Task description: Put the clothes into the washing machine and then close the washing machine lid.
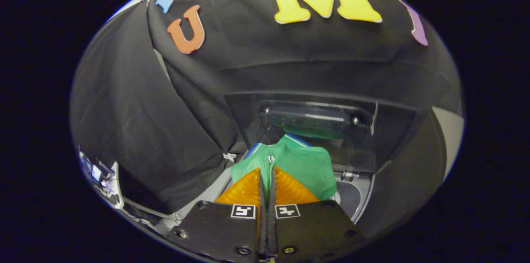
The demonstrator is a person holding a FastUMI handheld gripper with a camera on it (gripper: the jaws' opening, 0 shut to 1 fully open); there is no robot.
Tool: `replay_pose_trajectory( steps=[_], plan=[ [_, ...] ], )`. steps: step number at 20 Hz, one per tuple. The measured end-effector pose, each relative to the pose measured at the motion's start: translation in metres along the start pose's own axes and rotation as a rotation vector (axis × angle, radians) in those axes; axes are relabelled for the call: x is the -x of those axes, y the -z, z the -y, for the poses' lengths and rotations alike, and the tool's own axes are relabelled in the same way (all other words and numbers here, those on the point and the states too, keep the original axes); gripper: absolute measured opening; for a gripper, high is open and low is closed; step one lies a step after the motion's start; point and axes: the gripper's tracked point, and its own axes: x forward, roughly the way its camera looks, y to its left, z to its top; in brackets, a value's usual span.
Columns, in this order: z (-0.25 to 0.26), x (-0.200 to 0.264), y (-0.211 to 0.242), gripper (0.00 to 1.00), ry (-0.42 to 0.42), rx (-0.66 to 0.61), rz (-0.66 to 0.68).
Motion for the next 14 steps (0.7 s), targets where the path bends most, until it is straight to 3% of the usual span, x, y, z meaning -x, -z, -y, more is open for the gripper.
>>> replay_pose_trajectory(
  steps=[11,14],
  plan=[
    [0.03,-0.076,0.072,0.04,0.176,-0.172,-0.097],
    [0.037,-0.09,0.086,0.04,0.219,-0.16,-0.118]
  ],
)
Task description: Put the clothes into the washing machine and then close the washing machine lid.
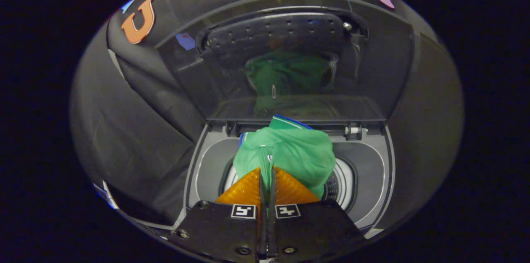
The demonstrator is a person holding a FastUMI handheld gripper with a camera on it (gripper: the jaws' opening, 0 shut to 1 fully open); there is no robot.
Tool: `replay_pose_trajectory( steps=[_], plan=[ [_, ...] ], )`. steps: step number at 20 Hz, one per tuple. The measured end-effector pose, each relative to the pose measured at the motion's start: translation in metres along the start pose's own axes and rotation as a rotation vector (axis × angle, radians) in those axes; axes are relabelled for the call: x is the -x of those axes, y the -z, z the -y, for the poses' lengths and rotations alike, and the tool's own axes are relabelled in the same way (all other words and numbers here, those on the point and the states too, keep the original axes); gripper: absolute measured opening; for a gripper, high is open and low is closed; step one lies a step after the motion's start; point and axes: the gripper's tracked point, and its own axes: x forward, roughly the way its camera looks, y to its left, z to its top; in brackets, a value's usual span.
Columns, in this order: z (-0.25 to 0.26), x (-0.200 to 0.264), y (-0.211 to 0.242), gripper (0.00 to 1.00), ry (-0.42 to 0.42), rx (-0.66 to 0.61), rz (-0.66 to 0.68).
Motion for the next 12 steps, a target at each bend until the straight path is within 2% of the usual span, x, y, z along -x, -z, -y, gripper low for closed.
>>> replay_pose_trajectory(
  steps=[4,12],
  plan=[
    [-0.001,-0.009,0.019,0.04,0.028,0.002,-0.051],
    [0.004,-0.011,0.021,0.04,0.043,-0.01,-0.064]
  ],
)
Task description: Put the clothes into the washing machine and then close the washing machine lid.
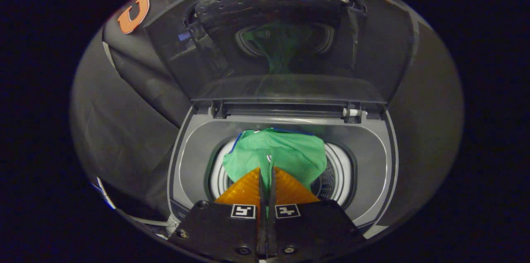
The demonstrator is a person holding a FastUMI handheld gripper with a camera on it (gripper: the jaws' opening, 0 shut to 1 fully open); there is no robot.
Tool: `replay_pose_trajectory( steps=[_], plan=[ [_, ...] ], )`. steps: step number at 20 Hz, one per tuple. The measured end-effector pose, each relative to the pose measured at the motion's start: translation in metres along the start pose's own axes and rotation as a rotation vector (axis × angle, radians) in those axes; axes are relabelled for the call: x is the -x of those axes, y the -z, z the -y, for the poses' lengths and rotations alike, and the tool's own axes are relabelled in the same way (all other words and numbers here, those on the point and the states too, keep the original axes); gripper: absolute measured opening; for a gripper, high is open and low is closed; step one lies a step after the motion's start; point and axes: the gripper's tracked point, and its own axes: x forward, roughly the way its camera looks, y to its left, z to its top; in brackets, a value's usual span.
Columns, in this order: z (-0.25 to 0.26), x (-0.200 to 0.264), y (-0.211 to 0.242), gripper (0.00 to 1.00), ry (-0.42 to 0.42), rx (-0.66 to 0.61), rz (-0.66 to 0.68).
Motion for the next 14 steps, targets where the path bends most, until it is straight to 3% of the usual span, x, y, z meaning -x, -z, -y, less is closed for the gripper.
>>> replay_pose_trajectory(
  steps=[5,7,10,14],
  plan=[
    [0.001,-0.003,0.003,0.04,-0.006,-0.014,-0.012],
    [0.011,-0.001,0.014,0.41,0.007,-0.044,-0.07],
    [0.021,0.008,0.007,0.96,0.016,-0.022,-0.048],
    [0.01,0.025,-0.007,0.96,0.007,0.023,-0.012]
  ],
)
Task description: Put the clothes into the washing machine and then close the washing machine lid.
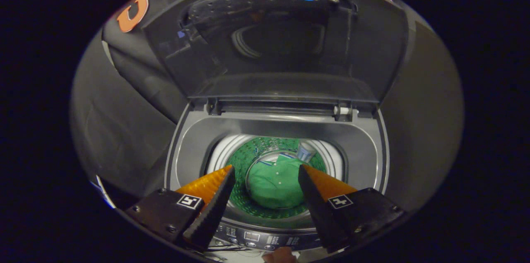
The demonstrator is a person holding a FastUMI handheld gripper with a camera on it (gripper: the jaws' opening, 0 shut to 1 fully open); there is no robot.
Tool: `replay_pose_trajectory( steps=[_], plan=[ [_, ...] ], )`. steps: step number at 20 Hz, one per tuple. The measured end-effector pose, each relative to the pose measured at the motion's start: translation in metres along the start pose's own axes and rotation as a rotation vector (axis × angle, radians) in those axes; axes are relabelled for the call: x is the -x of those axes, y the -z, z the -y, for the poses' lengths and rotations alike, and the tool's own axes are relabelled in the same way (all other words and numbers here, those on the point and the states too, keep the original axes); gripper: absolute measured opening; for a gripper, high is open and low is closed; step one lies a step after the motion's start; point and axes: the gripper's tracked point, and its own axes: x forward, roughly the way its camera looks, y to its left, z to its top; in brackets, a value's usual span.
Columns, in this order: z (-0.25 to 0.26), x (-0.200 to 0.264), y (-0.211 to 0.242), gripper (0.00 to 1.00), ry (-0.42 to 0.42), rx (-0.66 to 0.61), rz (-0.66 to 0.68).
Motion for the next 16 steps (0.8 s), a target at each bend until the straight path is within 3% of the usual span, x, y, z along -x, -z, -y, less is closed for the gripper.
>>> replay_pose_trajectory(
  steps=[9,16],
  plan=[
    [-0.021,0.08,-0.043,0.95,-0.098,-0.001,0.16],
    [-0.036,0.168,-0.104,0.95,-0.171,-0.023,0.293]
  ],
)
